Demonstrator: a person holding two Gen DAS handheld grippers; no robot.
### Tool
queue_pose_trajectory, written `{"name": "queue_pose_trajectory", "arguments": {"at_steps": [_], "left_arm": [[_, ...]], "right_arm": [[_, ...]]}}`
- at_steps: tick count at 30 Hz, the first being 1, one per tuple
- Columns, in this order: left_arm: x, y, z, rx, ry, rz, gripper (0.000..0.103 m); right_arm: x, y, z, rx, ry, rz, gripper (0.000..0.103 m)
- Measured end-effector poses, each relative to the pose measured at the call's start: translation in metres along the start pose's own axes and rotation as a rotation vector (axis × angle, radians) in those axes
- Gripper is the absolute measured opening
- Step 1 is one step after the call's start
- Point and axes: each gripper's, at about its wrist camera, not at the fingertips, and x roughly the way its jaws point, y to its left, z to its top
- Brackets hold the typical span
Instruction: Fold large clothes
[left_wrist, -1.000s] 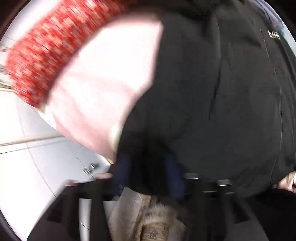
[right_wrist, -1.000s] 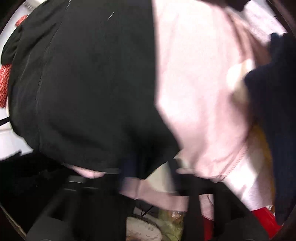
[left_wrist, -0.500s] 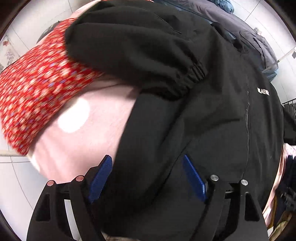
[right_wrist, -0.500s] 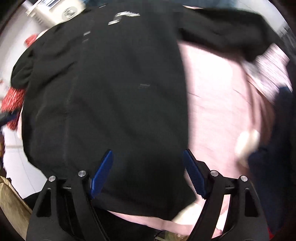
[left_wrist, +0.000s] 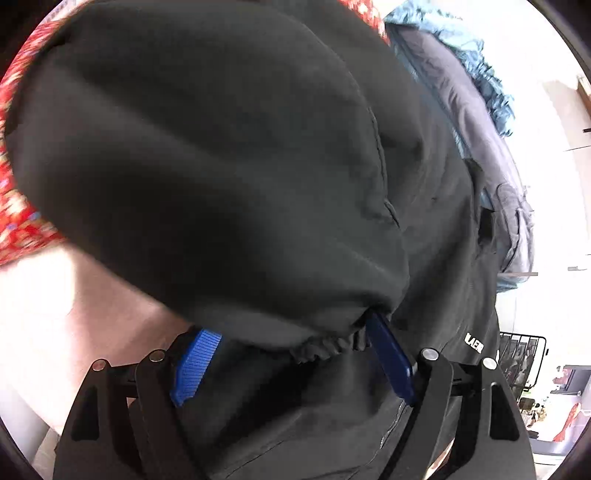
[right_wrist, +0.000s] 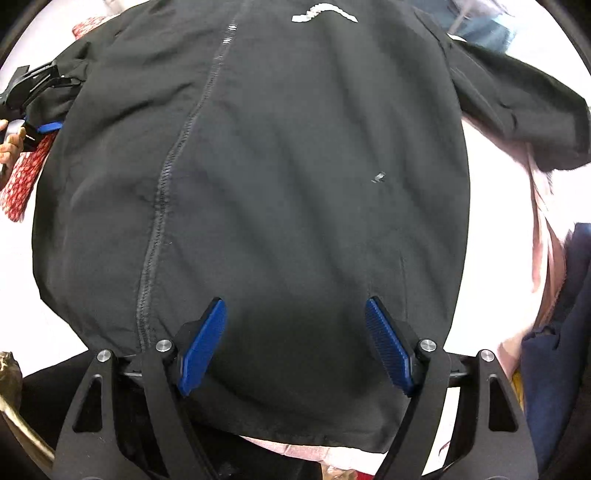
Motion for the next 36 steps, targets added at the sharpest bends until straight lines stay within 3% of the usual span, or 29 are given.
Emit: {"name": "queue_pose_trajectory", "arguments": {"at_steps": [3,5,8,11,14,17,19,21,24,28,30,31,32,34,36], "left_arm": [[-0.005,-0.021,-0.003,0.077,0.015,0.062,0.063],[-0.001,-0.03,0.002,0.143,0.012,0.097,0.035],[-0.019,-0.053,0.005,0.29,-0.032,0.157,0.01],[-0.067,-0.054,0.007,0.341,-0.109,0.151,0.006],[-0.139,-0.056,0.02,0.376,-0.246,0.104,0.006],[-0.2,-0.034,0.041,0.365,-0.355,0.124,0.006],[-0.226,-0.03,0.065,0.325,-0.421,0.168,0.006],[-0.244,-0.01,0.097,0.278,-0.473,0.266,0.006],[-0.249,0.025,0.132,0.224,-0.456,0.421,0.006],[-0.236,0.087,0.166,0.057,-0.326,0.477,0.017],[-0.229,0.113,0.171,-0.046,-0.293,0.475,0.036],[-0.228,0.122,0.169,-0.095,-0.293,0.477,0.065],[-0.23,0.131,0.166,-0.138,-0.316,0.468,0.08],[-0.241,0.142,0.154,-0.203,-0.393,0.384,0.082],[-0.248,0.145,0.147,-0.234,-0.412,0.346,0.09]], "right_arm": [[0.0,-0.002,-0.005,0.03,0.009,-0.01,0.077],[-0.001,-0.007,-0.01,0.037,0.01,-0.016,0.077],[0.003,-0.004,-0.007,0.051,0.017,-0.021,0.077],[0.012,0.003,0.0,0.049,0.024,-0.022,0.077],[0.016,0.008,0.008,0.032,0.03,-0.025,0.077],[0.02,0.015,0.02,0.014,0.028,-0.023,0.077],[0.019,0.017,0.024,0.001,0.022,-0.025,0.077],[0.017,0.017,0.028,-0.005,0.016,-0.022,0.077],[0.016,0.016,0.032,0.001,0.015,-0.02,0.077],[0.015,0.012,0.036,0.01,0.019,-0.018,0.077],[0.015,0.01,0.036,0.021,0.028,-0.014,0.077],[0.017,0.008,0.037,0.026,0.032,-0.012,0.077],[0.017,0.007,0.037,0.031,0.036,-0.01,0.077],[0.021,0.0,0.039,0.046,0.049,-0.006,0.077],[0.024,-0.004,0.04,0.061,0.058,-0.001,0.077]]}}
